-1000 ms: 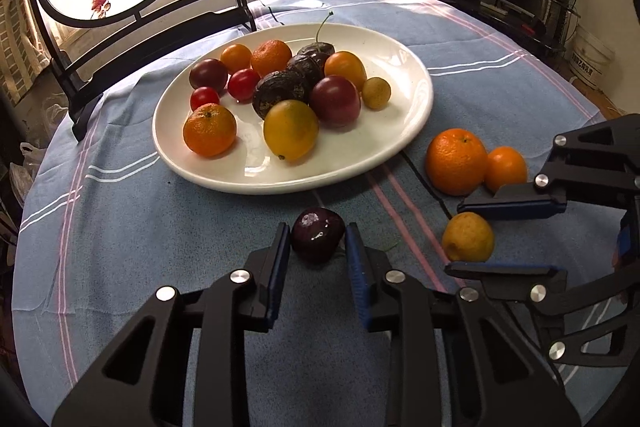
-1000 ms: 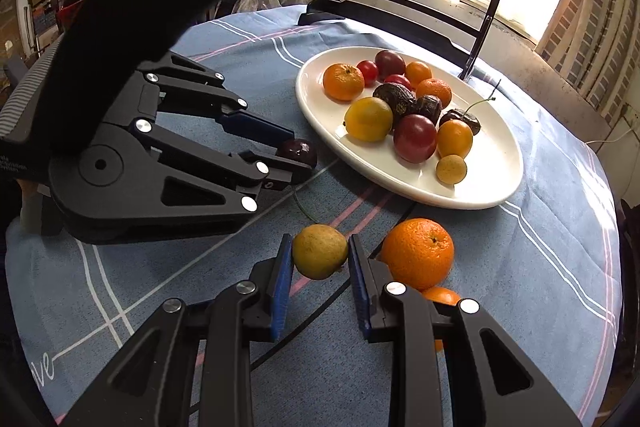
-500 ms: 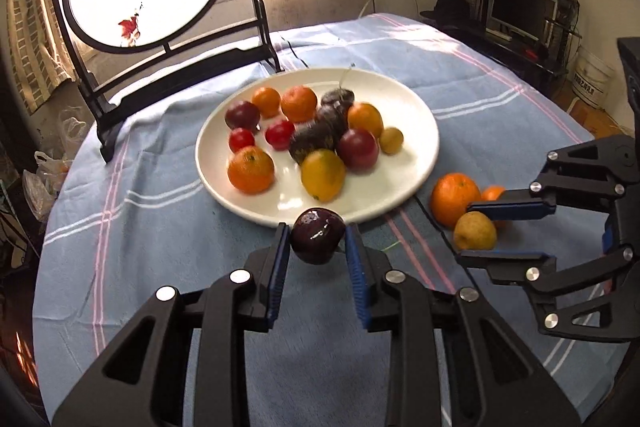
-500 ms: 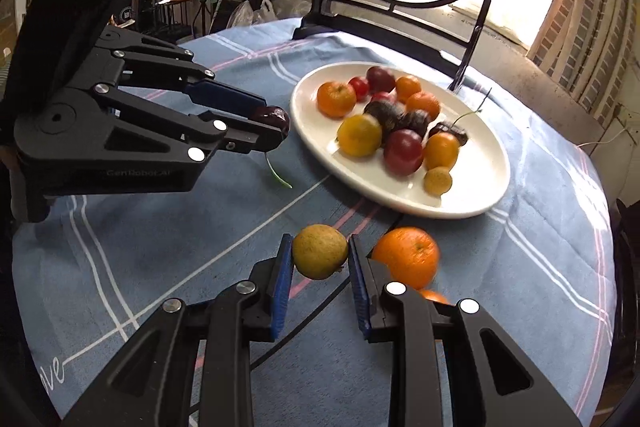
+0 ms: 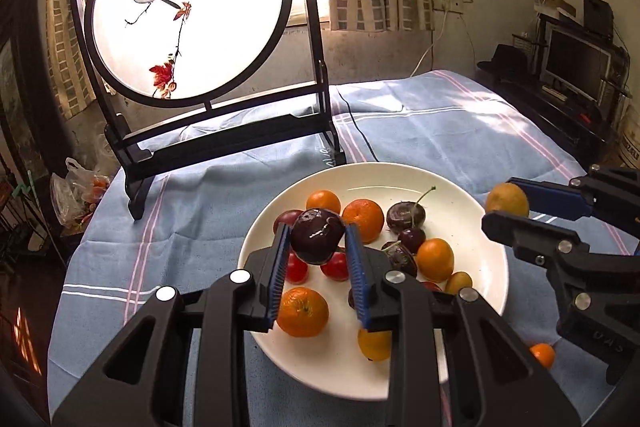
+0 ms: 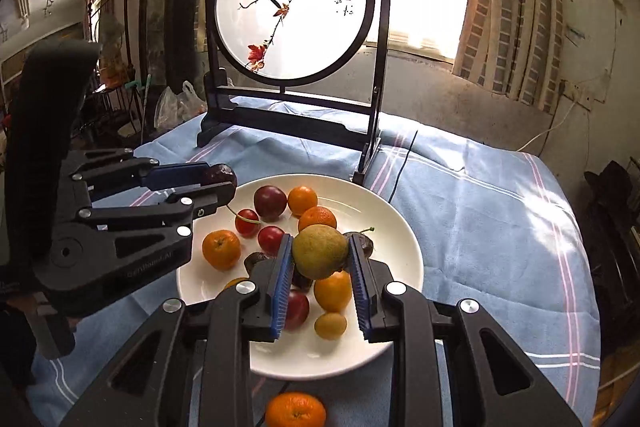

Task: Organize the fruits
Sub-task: 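Grasp a yellow-green fruit with the right gripper while the left gripper grasps a dark cherry, release on plate, then grasp an orange with the right gripper while the left gripper grasps a mandarin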

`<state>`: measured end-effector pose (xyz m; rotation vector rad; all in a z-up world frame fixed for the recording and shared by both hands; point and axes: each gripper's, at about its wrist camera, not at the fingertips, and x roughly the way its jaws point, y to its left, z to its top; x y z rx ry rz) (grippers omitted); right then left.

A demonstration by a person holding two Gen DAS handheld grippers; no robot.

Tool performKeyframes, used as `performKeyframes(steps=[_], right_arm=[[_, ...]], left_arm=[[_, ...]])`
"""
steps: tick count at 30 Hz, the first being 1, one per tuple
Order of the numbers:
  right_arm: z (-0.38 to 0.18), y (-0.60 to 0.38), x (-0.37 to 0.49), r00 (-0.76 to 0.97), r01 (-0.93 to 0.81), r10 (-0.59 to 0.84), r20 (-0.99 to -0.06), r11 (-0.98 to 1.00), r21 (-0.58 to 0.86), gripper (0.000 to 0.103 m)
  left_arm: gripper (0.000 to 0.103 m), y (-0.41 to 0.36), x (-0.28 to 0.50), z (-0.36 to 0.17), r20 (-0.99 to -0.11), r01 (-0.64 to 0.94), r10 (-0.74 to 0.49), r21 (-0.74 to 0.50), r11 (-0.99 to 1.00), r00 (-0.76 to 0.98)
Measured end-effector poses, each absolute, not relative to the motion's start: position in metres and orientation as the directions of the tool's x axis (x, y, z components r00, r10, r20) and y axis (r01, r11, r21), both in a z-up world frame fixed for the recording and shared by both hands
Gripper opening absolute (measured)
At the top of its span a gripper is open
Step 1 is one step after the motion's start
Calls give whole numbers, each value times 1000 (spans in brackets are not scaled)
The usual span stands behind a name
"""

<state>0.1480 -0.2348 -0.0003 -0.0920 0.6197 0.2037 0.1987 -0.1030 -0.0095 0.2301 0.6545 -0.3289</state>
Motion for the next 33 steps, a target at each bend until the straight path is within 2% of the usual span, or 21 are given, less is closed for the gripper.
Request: performKeyframes(steps=[7, 15, 17, 18, 19, 20, 29, 32, 33], right_arm=[[-25, -232, 171, 758, -198, 148, -635, 980, -9, 28], [-36, -230, 179, 750, -181, 134, -648, 984, -6, 28], [-38, -230, 181, 759, -163, 118, -640, 987, -12, 28], [-39, -230, 181, 762, -160, 113, -637, 987, -16, 31], [-40, -231, 181, 765, -154, 105, -635, 988, -22, 43], [-40, -231, 180, 772, -143, 94, -629, 989, -28, 51], [-21, -235, 164, 798, -158, 118, -591, 987, -16, 54], [-10, -245, 137, 804, -174, 142, -578, 985, 0, 65], [-9, -251, 125, 801, -178, 144, -581, 984, -1, 66]], left_arm=[[28, -101, 213, -38, -669, 368, -205, 110, 923, 714], [28, -107, 215, -49, -686, 369, -188, 126, 921, 703], [41, -106, 217, -51, -687, 357, -175, 131, 925, 706], [63, -105, 218, -51, -683, 345, -169, 129, 930, 710], [72, -103, 218, -51, -676, 333, -165, 125, 935, 718], [72, -102, 218, -51, -675, 328, -164, 122, 937, 720], [72, -95, 213, -38, -662, 329, -183, 102, 939, 727], [72, -91, 195, -21, -631, 348, -218, 88, 933, 744], [73, -91, 188, -16, -622, 364, -235, 88, 927, 747]])
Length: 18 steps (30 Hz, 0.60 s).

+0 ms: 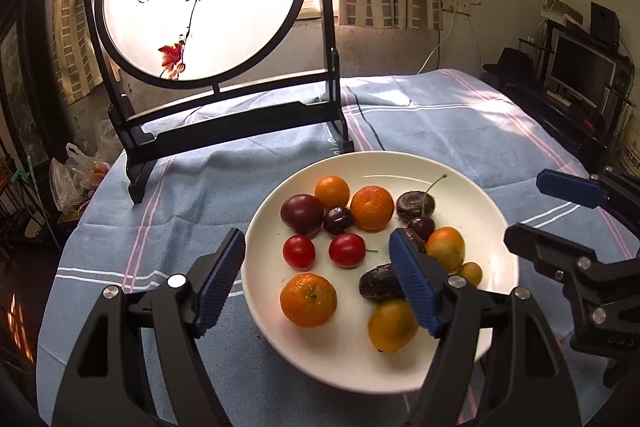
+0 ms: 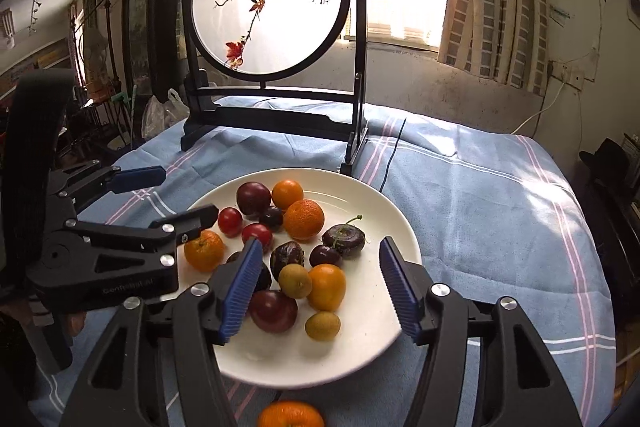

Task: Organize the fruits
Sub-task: 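Grasp an orange with the right gripper while the left gripper grasps a mandarin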

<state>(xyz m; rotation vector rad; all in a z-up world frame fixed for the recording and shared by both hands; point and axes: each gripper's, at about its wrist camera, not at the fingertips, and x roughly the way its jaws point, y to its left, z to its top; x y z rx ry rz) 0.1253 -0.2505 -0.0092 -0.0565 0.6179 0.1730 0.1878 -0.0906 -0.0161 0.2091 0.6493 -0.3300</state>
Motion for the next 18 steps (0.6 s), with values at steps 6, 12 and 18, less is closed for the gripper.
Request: performKeyframes(steps=[6, 12, 18], right_arm=[[-47, -281, 61, 718, -202, 118, -686, 978, -43, 67], [-86, -277, 41, 650, -242, 119, -750, 969, -57, 67], [-96, -263, 49, 608, -293, 152, -779, 955, -42, 38]], left_arm=[[79, -103, 139, -14, -619, 451, -275, 143, 881, 735], [81, -113, 103, -34, -677, 502, -278, 155, 851, 681], [81, -131, 77, -48, -718, 551, -295, 146, 822, 630]])
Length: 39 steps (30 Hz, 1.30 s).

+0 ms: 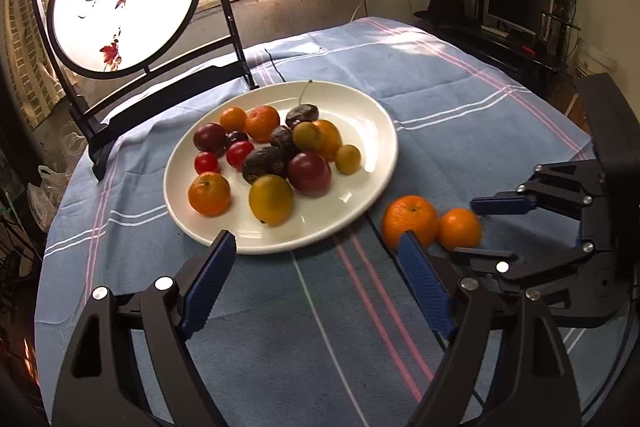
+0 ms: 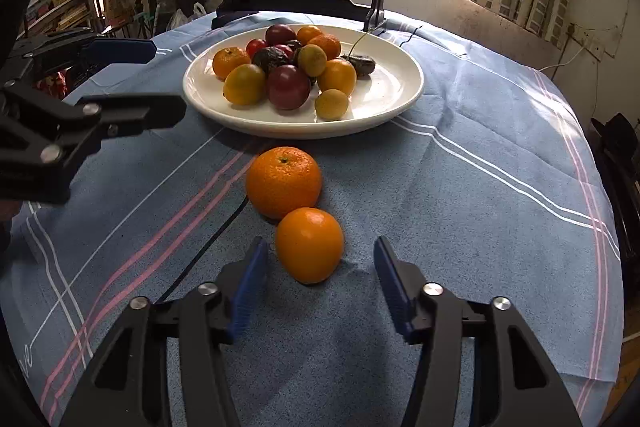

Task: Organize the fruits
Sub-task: 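Grasp an orange with the right gripper while the left gripper grasps a mandarin, then carry both fruits over the plate and open both grippers to release them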

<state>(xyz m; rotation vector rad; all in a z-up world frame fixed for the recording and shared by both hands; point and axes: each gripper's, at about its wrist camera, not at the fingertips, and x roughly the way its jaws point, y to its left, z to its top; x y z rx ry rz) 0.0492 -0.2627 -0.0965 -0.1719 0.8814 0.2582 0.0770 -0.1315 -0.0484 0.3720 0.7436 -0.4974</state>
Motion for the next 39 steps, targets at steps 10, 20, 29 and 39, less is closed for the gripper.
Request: performKeyframes(steps=[10, 20, 29, 39], right_arm=[[-66, -312, 32, 720, -146, 90, -688, 989, -23, 35], [-76, -308, 33, 707, -172, 97, -701, 984, -38, 35], [-82, -290, 30, 668, -222, 159, -727, 975, 9, 35], [-27, -234, 57, 722, -281, 199, -662, 959, -19, 35]], left_arm=[[81, -190, 67, -81, -785, 588, -288, 116, 801, 548], [45, -212, 97, -104, -818, 524, -224, 108, 845, 529], [44, -155, 58, -75, -768, 566, -264, 150, 811, 583], [44, -89, 123, -10, -652, 344, -178, 136, 929, 737]])
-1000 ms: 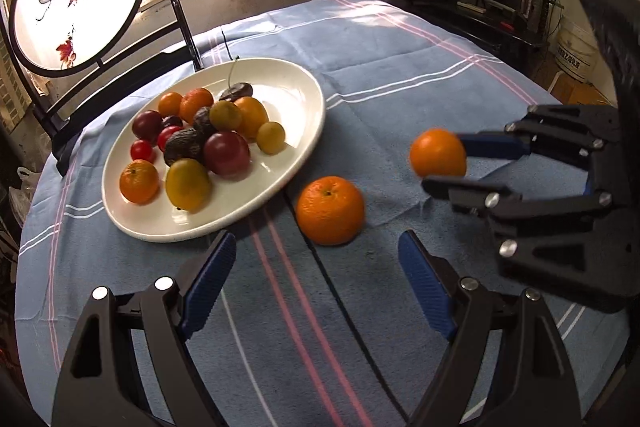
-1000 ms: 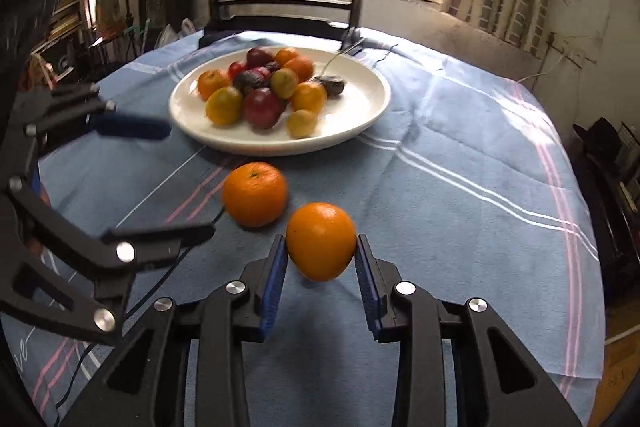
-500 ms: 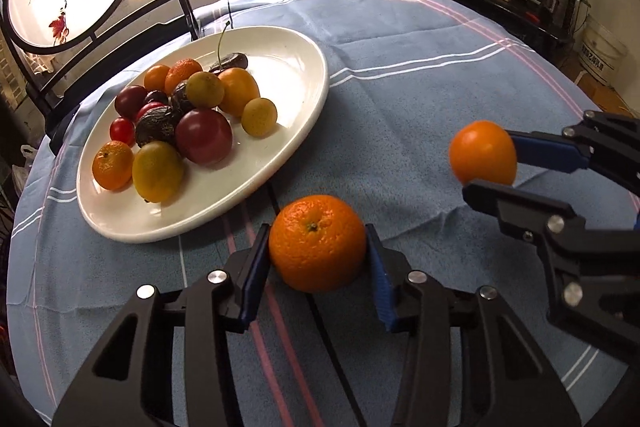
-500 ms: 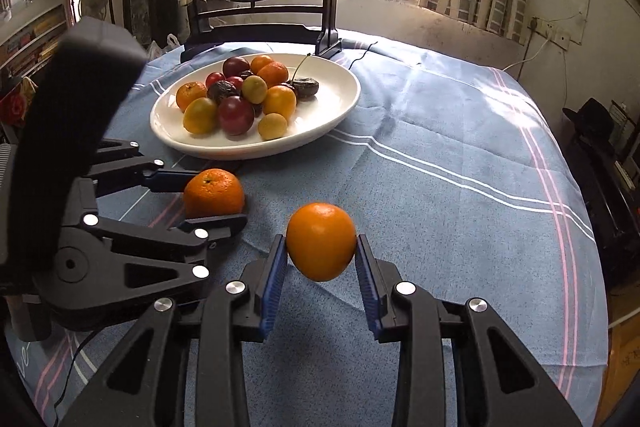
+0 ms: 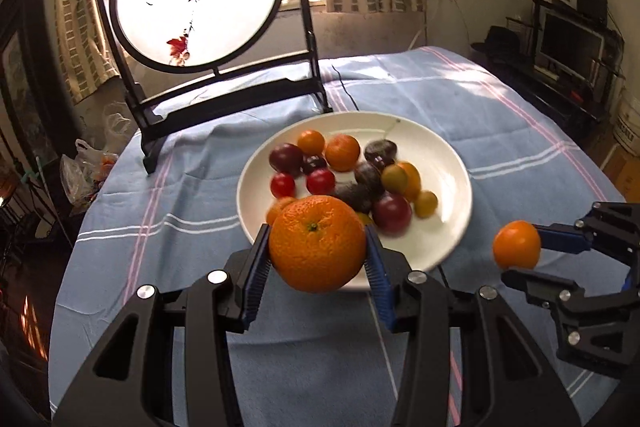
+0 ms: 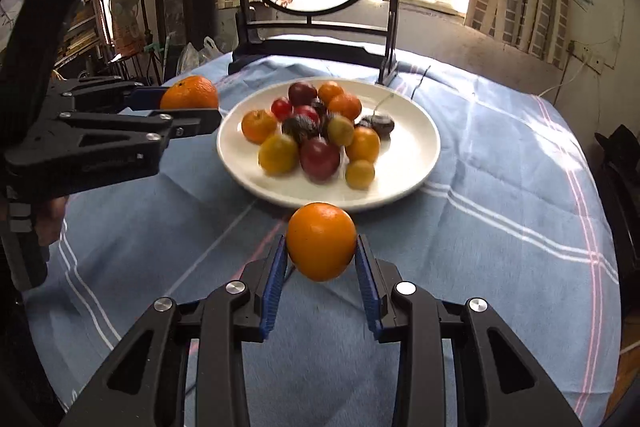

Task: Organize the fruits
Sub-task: 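Carry both fruits over the plate and open both grippers to release them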

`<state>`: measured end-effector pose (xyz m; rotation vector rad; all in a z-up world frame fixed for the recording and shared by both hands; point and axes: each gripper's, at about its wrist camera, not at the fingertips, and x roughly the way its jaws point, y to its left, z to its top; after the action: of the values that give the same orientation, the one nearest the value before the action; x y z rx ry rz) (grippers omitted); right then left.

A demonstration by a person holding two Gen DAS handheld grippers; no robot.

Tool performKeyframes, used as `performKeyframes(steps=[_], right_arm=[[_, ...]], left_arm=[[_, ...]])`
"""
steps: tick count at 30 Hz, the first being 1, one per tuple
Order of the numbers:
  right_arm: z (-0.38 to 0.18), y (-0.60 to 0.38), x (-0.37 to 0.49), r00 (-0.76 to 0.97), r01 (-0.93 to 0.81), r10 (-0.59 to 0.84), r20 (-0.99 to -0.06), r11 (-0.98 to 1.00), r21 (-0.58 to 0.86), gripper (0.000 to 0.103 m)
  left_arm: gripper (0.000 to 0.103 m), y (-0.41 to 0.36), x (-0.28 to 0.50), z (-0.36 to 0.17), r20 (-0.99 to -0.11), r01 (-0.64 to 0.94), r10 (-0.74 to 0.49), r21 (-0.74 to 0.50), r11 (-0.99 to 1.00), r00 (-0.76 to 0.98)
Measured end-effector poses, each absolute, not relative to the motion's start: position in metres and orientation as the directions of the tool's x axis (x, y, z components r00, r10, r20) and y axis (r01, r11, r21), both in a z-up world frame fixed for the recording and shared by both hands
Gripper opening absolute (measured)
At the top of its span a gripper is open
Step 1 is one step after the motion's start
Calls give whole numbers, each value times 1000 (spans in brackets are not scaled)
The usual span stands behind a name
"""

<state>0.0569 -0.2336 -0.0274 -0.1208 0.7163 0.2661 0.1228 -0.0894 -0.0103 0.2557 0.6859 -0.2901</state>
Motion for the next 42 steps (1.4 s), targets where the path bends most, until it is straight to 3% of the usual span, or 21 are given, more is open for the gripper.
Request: performKeyframes(steps=[10, 17, 25, 35, 36, 37, 39, 42], right_arm=[[34, -220, 102, 825, -238, 207, -525, 971, 9, 35], [7, -221, 144, 791, -213, 193, -580, 976, 34, 35], [-34, -222, 179, 737, -180, 166, -655, 983, 46, 35], [-39, -226, 188, 743, -146, 138, -655, 988, 42, 36], [-40, -226, 189, 744, -141, 132, -654, 989, 39, 36], [-41, -225, 190, 744, -143, 133, -655, 989, 38, 41], [-40, -227, 189, 761, -134, 120, -637, 991, 26, 47], [-31, -231, 182, 791, -121, 104, -602, 993, 13, 56]], left_arm=[[44, -86, 182, 6, -606, 264, -140, 121, 957, 783], [44, -85, 204, -15, -625, 269, -161, 82, 960, 764], [44, -95, 210, -42, -669, 305, -147, 125, 944, 729], [45, -101, 213, -51, -685, 314, -139, 137, 939, 715], [46, -100, 213, -52, -682, 311, -139, 135, 941, 718], [58, -100, 212, -51, -672, 304, -133, 143, 942, 728], [67, -99, 211, -49, -647, 272, -102, 167, 948, 755], [76, -93, 212, -44, -641, 266, -123, 131, 955, 757]])
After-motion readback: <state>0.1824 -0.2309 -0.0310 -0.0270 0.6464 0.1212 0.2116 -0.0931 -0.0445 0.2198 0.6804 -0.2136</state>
